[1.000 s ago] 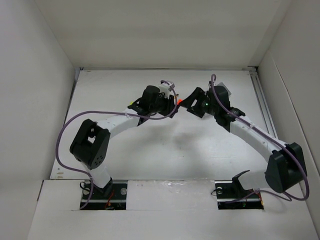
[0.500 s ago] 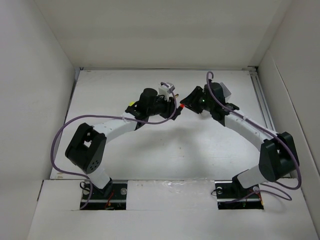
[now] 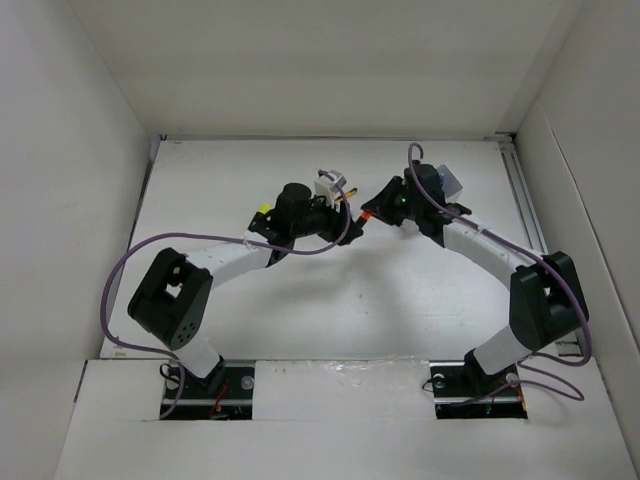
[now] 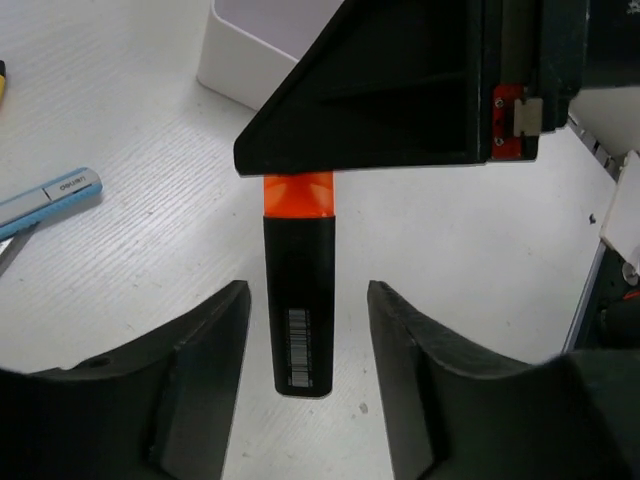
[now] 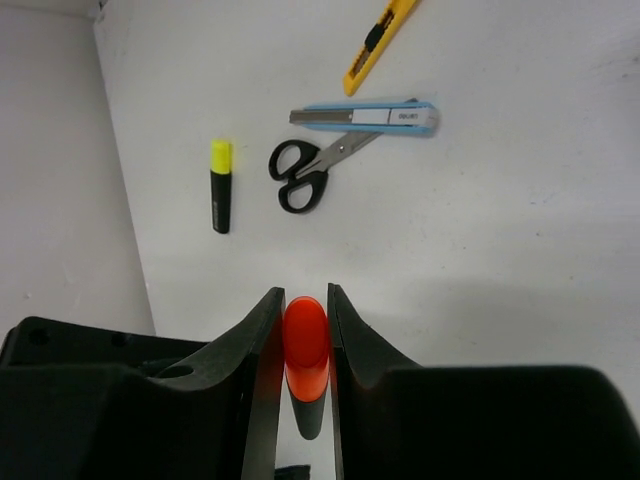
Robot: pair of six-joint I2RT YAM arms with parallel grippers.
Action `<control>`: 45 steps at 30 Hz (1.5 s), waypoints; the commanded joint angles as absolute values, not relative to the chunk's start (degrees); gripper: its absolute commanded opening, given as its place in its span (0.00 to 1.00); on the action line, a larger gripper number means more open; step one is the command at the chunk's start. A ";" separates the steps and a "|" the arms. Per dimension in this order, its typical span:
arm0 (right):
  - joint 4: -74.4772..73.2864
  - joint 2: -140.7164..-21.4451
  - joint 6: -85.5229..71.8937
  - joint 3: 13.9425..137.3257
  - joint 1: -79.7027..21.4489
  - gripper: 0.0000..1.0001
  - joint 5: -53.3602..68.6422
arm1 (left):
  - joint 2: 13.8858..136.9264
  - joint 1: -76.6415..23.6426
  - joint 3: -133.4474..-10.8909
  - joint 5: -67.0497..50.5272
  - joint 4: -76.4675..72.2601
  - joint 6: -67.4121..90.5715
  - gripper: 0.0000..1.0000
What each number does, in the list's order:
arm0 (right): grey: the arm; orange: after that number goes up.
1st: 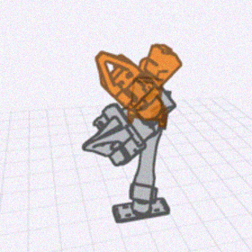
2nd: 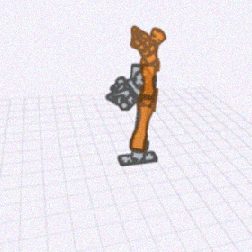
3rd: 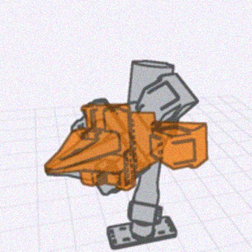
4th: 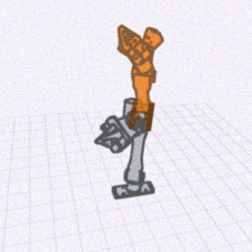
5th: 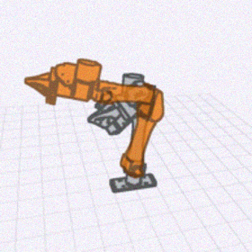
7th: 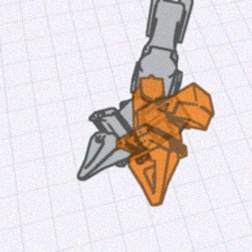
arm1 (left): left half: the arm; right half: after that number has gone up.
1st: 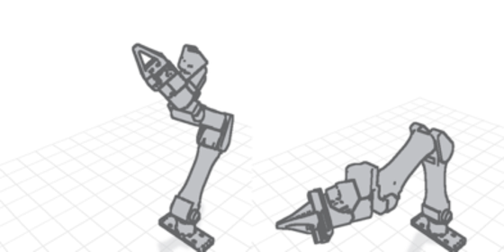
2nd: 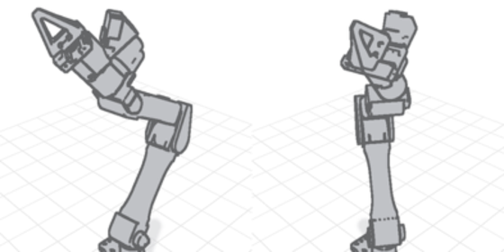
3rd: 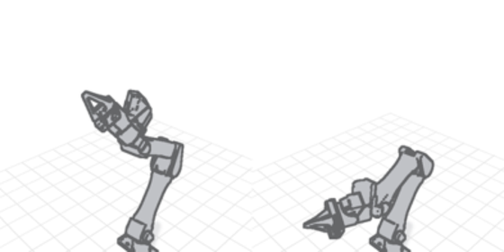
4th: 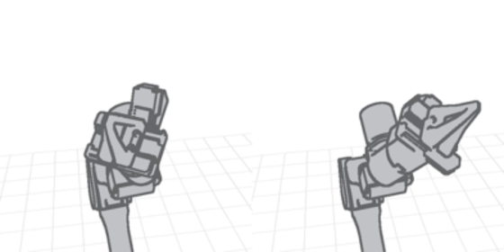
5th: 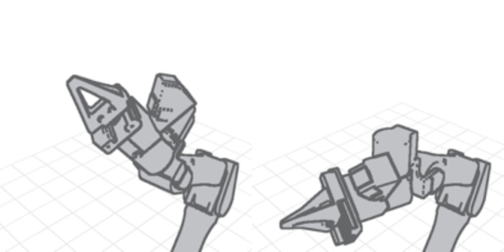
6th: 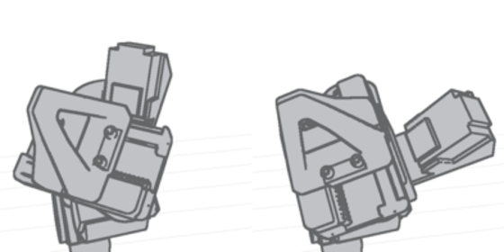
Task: Sort the stationery into containers
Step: Place the pen in the storage box.
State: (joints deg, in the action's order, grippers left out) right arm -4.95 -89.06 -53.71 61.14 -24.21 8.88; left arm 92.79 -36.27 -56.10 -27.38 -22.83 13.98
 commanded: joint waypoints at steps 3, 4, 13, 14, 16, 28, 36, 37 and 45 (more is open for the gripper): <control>-2.81 -85.44 -55.02 62.93 -21.71 0.01 3.87 | 85.70 -36.30 -50.81 -24.09 -31.98 16.08 0.61; -2.81 -85.43 -55.54 62.93 -20.84 0.00 2.21 | 84.04 -36.30 -50.28 -22.78 -31.99 16.08 0.63; -5.53 -80.87 -56.16 62.92 -14.60 0.00 -15.17 | 81.39 -36.30 -47.99 -19.34 -30.94 16.08 1.00; -6.41 -80.25 -56.16 62.93 -14.59 0.00 -18.34 | 81.39 -36.30 -48.60 -19.34 -30.42 16.08 1.00; -8.51 -80.24 -56.16 64.85 -13.89 0.00 -27.04 | 81.39 -36.30 -48.60 -18.72 -29.79 16.78 1.00; -15.12 -87.62 -56.69 72.06 -15.11 0.00 -55.01 | 78.40 -36.30 -47.37 -13.89 -28.65 18.54 1.00; -19.95 -95.62 -56.69 78.31 -18.71 0.00 -65.72 | 73.48 -36.30 -46.85 -2.91 -24.87 19.78 1.00; -20.65 -96.93 -57.21 79.09 -19.24 0.00 -66.61 | 72.95 -36.30 -46.24 -1.94 -24.26 19.78 1.00; -29.51 -104.49 -63.69 84.19 -21.62 0.00 -73.20 | 71.10 -36.30 -46.23 2.72 -21.63 20.83 1.00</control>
State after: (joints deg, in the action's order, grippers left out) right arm -24.10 -102.63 -59.13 80.18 -21.04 -67.75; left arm 73.08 -36.27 -46.83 -0.51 -22.63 19.94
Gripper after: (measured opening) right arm 0.256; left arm 0.997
